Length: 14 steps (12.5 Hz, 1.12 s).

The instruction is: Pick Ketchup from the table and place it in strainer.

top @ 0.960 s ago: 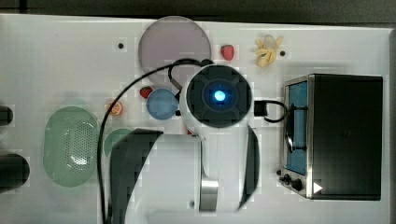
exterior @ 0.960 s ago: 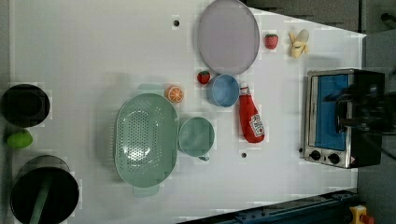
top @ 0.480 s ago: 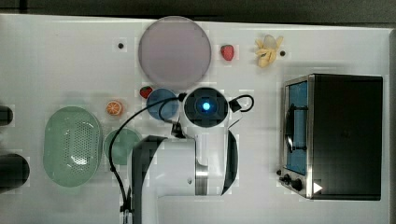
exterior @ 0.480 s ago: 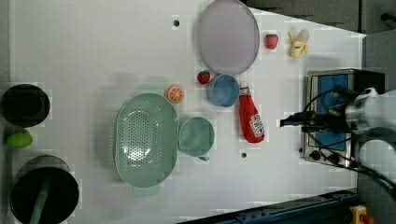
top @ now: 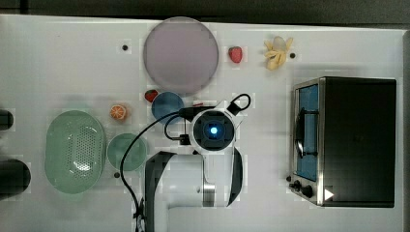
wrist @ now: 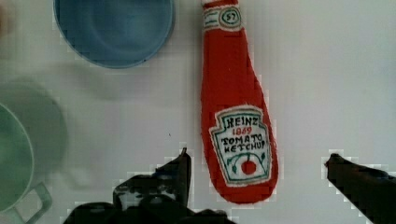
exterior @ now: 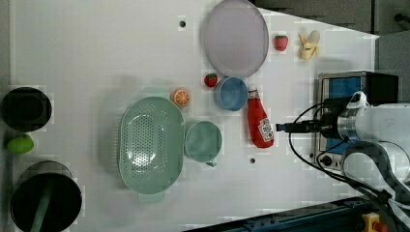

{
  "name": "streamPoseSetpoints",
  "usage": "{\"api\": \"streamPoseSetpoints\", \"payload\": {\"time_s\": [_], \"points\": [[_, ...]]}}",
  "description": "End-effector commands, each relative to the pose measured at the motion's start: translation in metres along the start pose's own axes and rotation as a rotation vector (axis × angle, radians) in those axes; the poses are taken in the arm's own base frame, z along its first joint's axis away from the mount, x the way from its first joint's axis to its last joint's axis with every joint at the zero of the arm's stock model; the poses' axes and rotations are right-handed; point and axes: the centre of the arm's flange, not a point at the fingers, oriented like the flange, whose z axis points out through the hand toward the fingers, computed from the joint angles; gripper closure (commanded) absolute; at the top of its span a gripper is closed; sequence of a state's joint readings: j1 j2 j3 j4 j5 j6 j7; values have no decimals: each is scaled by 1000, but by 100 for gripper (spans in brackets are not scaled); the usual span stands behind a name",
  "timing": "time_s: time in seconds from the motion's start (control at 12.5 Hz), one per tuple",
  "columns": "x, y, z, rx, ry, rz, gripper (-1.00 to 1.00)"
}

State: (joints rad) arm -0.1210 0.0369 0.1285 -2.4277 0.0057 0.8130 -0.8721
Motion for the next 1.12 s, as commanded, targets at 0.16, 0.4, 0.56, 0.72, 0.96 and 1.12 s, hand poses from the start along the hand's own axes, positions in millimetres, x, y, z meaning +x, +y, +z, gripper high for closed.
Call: {"api": "streamPoseSetpoints", "payload": {"time_s": [0.16, 0.4, 0.56, 0.72, 0.96, 1.12], "points": [[9, -2, 52, -3, -10, -109, -100], [17, -4, 82, -27, 38, -163, -100], [17, -4, 99, -17, 14, -155, -100], [19, -5, 108, -11, 11, -154, -100], [20, -5, 119, -5, 6, -152, -69], [20, -5, 121, -5, 15, -152, -25]]}}
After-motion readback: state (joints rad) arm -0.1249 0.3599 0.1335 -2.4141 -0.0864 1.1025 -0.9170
